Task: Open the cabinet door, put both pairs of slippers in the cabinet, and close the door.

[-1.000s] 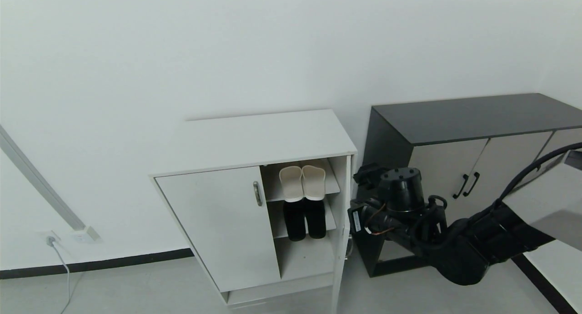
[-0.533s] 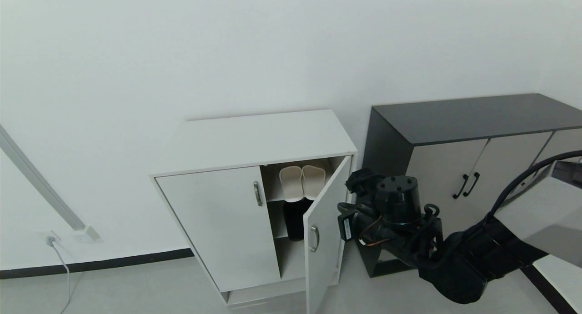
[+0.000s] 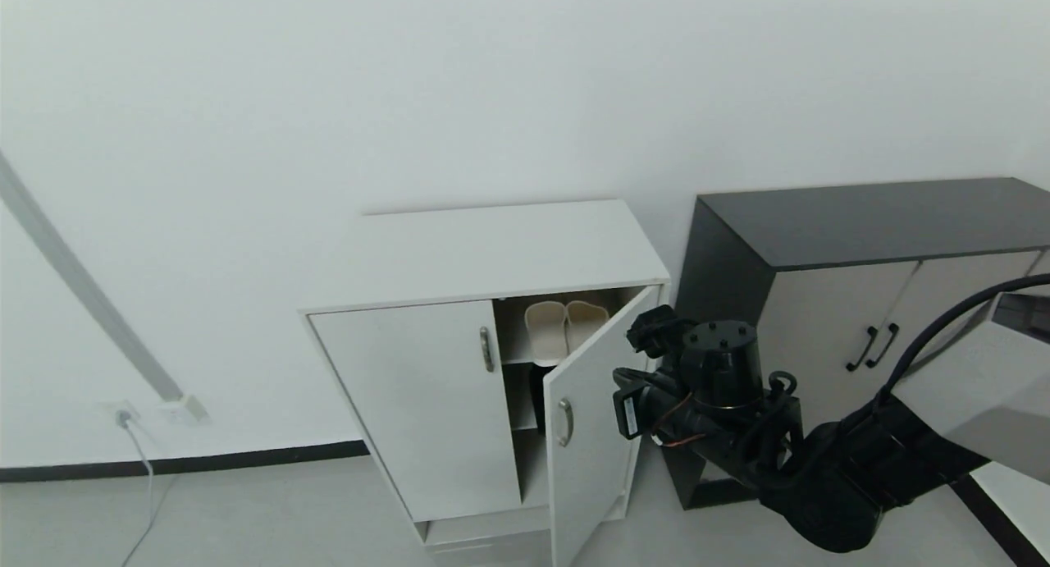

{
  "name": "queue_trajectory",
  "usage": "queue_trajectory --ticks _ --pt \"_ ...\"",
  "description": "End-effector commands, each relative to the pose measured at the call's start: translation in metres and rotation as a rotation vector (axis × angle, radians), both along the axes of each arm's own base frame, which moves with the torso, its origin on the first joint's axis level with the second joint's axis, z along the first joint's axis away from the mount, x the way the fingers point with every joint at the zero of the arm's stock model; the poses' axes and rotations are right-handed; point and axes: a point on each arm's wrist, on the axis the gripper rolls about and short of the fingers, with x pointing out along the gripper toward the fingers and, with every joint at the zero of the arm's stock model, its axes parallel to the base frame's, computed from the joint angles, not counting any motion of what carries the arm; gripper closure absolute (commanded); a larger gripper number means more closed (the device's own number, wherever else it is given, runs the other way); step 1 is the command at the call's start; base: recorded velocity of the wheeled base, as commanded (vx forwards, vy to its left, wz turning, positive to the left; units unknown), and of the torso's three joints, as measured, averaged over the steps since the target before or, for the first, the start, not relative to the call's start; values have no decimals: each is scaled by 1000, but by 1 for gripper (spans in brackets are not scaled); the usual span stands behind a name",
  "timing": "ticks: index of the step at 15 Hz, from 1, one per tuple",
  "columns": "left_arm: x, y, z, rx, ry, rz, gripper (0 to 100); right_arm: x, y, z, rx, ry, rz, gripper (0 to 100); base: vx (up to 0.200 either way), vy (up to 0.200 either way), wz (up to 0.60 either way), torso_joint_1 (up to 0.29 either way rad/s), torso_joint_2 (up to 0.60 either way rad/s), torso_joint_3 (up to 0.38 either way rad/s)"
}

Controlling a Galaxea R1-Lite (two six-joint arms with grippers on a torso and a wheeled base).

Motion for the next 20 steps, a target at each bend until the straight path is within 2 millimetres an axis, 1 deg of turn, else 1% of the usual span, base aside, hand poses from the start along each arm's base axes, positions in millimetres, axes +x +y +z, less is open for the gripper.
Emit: queue_trajectory --ticks 1,2,7,10,13,20 --pt "0 0 0 0 0 1 100 -1 1 -3 -6 6 3 100 0 0 600 22 12 2" --pt "0 0 0 0 0 1 100 0 1 -5 -8 9 3 100 0 0 600 7 7 7" --pt "0 0 0 0 0 1 100 1 -1 -2 2 -36 -2 100 0 0 0 0 0 0" --pt "0 0 0 0 0 1 100 -1 -3 4 2 -53 -20 100 0 0 0 0 0 0" --pt "0 0 0 0 0 1 100 -4 -5 -1 -17 -39 -20 100 0 0 0 0 0 0" --pt "0 0 0 1 0 1 100 -5 -5 -3 -23 -34 -17 100 0 0 0 0 0 0"
